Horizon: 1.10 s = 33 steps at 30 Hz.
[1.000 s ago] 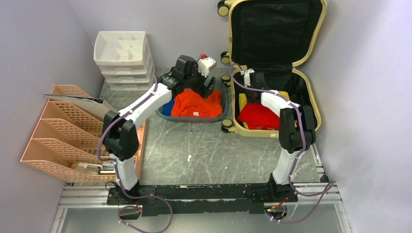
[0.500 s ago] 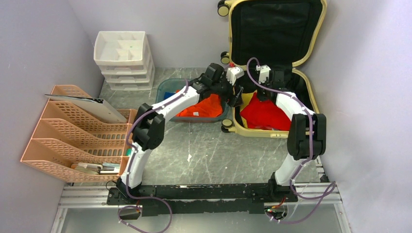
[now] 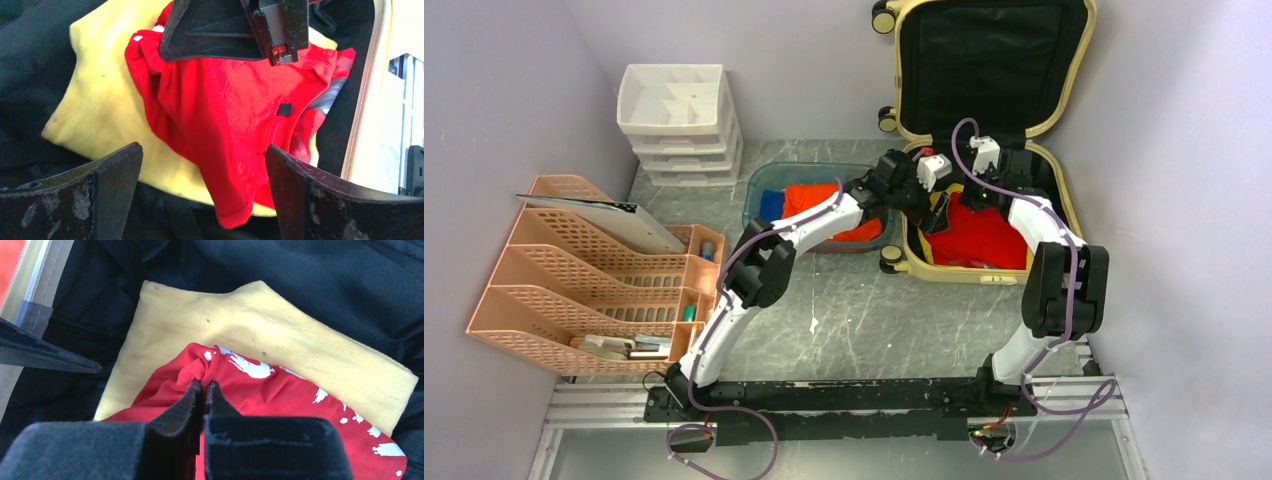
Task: Open, take out, and arrange the luggage
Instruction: Pick up the clothes from the luggage.
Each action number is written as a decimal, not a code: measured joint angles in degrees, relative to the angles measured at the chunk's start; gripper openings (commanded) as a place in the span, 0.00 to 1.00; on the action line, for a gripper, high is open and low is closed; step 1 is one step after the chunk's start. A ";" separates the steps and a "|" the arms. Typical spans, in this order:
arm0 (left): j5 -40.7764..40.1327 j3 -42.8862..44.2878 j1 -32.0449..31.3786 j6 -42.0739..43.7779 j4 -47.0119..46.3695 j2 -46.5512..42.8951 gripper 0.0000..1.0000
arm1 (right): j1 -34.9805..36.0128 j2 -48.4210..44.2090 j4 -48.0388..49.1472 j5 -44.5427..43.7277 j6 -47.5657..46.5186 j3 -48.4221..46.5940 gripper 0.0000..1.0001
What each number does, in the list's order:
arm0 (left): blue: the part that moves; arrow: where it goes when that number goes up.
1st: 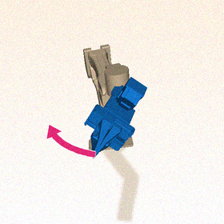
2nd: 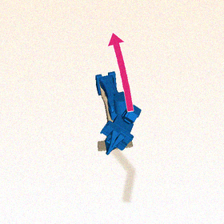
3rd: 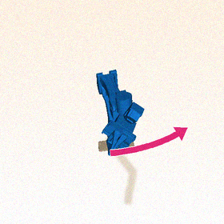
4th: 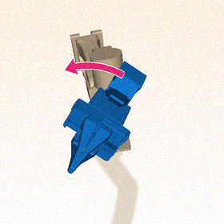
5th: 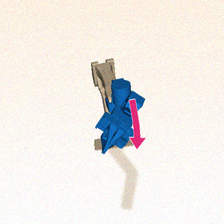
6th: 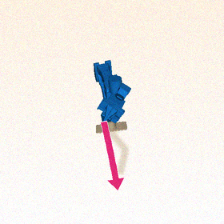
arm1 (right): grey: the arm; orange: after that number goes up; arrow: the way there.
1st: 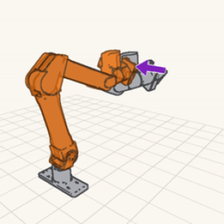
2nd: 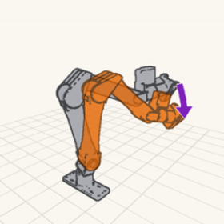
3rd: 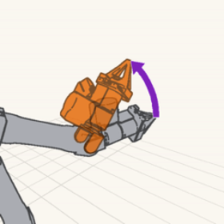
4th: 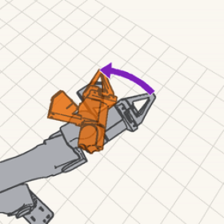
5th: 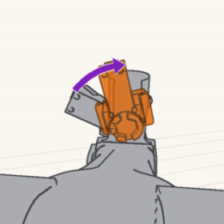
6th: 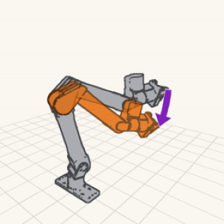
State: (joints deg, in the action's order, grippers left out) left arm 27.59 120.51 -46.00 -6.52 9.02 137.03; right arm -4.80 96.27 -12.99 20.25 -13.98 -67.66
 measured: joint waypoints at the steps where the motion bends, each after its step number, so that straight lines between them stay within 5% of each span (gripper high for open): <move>1: 0.04 0.33 -0.28 -0.02 -0.59 0.50 0.97 | -0.31 -0.09 0.00 0.46 -0.02 0.02 0.00; 21: -2.89 4.24 -2.67 2.45 0.11 8.76 0.95 | -3.21 -1.90 0.11 6.03 -0.61 1.55 0.00; 26: -1.25 3.96 -2.36 0.72 -1.07 8.76 0.43 | -3.32 -1.90 0.22 6.05 -0.59 1.64 0.01; 29: 0.13 3.48 -2.05 -1.11 -2.32 8.76 0.11 | -3.34 -1.90 0.20 6.10 -0.63 1.64 0.36; 33: 1.73 3.45 -1.79 -3.74 -2.67 8.76 0.05 | -3.48 -1.90 -0.02 6.43 -0.39 1.62 0.96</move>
State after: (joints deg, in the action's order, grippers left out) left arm 29.32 123.96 -47.79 -10.26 6.35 145.80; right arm -8.27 94.37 -13.02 26.68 -14.37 -66.04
